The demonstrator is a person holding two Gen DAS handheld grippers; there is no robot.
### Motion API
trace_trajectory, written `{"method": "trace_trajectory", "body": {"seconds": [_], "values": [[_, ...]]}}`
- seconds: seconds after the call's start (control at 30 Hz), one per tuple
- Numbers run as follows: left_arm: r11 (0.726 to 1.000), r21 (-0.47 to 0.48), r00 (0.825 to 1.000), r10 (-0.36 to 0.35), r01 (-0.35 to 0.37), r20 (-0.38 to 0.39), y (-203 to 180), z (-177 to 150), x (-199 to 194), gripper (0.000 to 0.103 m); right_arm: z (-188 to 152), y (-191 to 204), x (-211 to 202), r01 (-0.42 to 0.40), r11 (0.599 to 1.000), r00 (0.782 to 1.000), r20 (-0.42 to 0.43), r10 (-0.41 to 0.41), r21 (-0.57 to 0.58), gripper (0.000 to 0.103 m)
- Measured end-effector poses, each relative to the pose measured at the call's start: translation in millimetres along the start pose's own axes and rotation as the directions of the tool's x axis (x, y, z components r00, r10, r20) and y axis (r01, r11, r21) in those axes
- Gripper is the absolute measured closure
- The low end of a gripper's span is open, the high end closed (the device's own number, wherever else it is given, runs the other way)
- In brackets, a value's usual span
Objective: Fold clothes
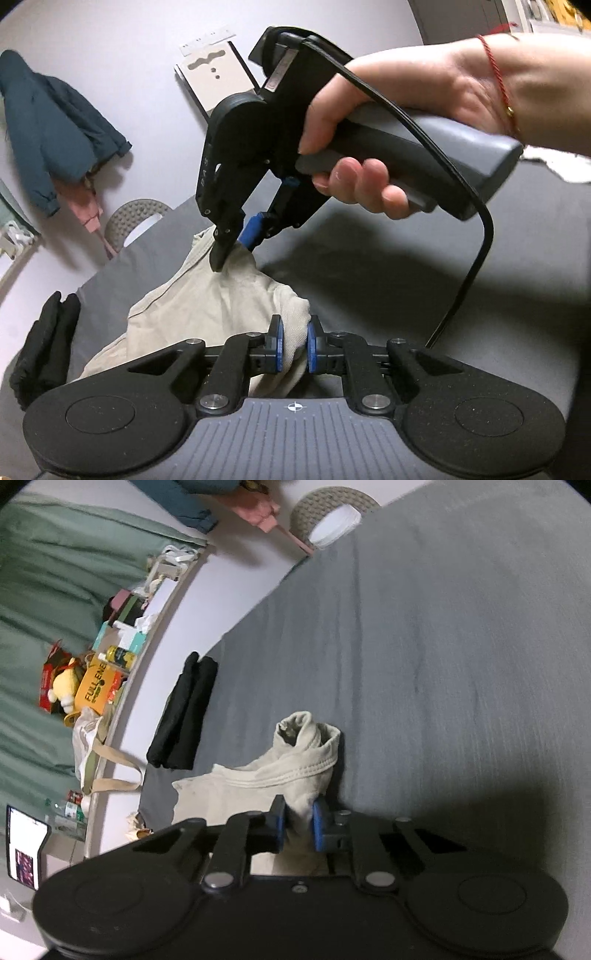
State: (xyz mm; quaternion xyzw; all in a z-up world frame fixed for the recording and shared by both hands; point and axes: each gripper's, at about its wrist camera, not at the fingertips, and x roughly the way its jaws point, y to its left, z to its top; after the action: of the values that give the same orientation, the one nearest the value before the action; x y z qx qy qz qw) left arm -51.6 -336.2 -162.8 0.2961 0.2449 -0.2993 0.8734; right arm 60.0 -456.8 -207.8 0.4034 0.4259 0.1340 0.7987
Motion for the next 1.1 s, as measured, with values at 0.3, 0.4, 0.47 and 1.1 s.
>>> {"method": "trace_trajectory", "body": {"seconds": [0.3,0.4,0.47,1.1], "values": [[0.950,-0.257,0.978,-0.143,0.179,0.152,10,5,4,0.091,-5,21,-53,0.160,0.983,0.983,0.107,-0.150,-0.094,0.089],[0.908,-0.368,0.972,-0.139,0.202,0.190,30,-7,6,0.091,-4,26,-68,0.188,0.977,0.975,0.135,-0.174,-0.102,0.089],[0.879,-0.433,0.968,-0.113,0.202,0.222,43,-20,1,0.091,-1,33,-70,0.189,0.978,0.975,0.139,-0.176,-0.088,0.089],[0.467,-0.870,0.970,0.094,0.157,0.225,182,-165,5,0.091,-19,214,62,0.478,0.816,0.869,0.035,-0.494,-0.325,0.089]]}}
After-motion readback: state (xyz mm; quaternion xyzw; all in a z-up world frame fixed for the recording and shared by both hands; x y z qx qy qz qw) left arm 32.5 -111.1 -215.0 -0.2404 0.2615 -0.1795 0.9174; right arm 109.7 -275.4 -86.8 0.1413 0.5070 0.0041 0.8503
